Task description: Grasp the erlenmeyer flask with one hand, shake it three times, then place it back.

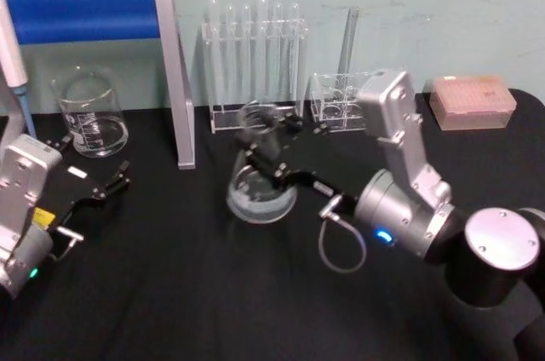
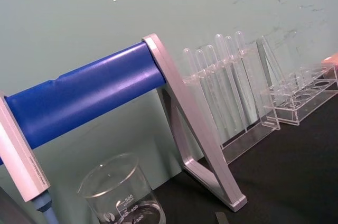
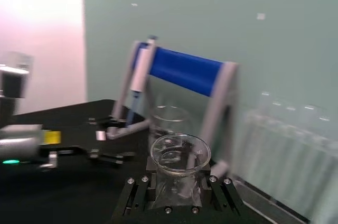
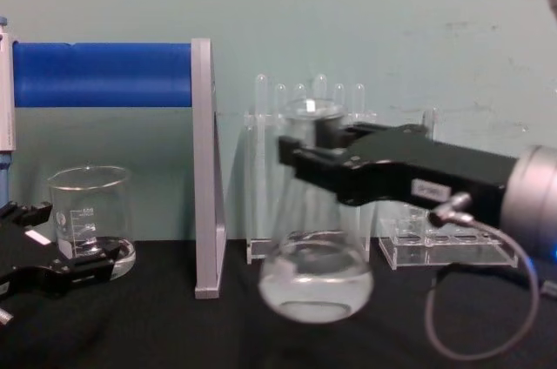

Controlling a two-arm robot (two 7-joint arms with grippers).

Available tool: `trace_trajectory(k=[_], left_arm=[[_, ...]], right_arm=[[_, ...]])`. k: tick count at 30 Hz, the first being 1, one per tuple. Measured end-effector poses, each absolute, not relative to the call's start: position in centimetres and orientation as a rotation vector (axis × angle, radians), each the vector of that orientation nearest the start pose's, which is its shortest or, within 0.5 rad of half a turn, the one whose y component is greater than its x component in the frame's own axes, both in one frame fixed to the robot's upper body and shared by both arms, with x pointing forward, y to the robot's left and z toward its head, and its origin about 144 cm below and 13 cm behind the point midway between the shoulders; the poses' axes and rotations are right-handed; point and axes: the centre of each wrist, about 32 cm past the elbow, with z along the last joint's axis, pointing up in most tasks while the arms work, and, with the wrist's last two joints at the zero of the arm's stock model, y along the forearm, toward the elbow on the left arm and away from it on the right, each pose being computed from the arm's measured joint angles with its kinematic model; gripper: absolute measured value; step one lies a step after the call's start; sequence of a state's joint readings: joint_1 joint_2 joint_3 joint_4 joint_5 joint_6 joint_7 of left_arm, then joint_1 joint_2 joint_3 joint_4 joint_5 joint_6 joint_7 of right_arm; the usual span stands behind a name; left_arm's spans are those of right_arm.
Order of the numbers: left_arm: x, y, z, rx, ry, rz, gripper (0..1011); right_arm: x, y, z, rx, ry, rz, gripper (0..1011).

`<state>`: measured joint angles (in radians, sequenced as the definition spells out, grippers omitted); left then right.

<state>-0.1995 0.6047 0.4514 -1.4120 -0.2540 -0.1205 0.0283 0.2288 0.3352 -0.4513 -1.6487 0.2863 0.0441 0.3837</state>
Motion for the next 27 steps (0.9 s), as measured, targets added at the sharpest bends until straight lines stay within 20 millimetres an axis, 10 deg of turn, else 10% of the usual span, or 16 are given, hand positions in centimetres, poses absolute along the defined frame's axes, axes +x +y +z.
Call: trace_trajectory(k=[27], left_arm=[[48.9,31.0,114.0,0.304,-0.285,1.248,1001]], right_arm=[[50.2,-26.9,121.2,-0.003,-0.158,-1.173,449]])
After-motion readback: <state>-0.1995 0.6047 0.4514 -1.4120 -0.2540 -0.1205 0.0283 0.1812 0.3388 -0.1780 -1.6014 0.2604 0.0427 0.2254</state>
